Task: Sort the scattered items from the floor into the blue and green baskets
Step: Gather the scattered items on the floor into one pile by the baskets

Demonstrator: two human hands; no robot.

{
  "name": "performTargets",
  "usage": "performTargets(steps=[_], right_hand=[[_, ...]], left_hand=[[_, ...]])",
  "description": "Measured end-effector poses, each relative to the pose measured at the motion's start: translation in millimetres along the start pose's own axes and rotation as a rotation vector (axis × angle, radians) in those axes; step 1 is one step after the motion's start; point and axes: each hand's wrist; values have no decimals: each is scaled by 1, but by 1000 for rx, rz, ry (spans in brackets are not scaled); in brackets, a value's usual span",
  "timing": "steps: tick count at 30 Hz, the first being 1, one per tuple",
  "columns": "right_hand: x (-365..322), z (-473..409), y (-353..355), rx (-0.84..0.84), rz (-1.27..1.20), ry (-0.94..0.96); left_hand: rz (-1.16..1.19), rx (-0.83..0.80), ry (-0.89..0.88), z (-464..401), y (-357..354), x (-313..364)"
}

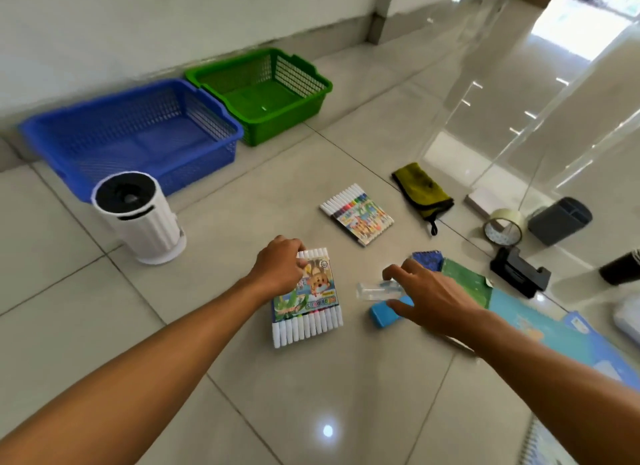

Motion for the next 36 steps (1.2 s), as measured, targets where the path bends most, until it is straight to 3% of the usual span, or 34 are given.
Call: performTargets(steps=[8,12,17,21,26,33,36], right_hand=[[-23,-67,165,136,181,86],[-45,-119,206,145,123,100],[-70,-188,171,192,-48,156],[-82,-234,134,269,-69,228],[-95,-285,112,233,-35,269],[-119,-312,88,183,-42,365],[-129,-314,81,190,-56,372]], left_hand=[[-7,219,17,-17,126,-10],[-74,183,-18,-40,154,-16],[-168,162,39,-75,155,-37],[-139,180,129,-99,150,-67],[-130,180,211,-121,126,-105],[-522,186,326,-112,101,-118],[-509,230,279,-106,94,-116]])
Point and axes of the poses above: each hand's wrist, its own z-axis away from the middle knuckle, its own y-axis out of the back of the hand, x = y × z, and after that the axes turned 2 degrees about -y, right-handed
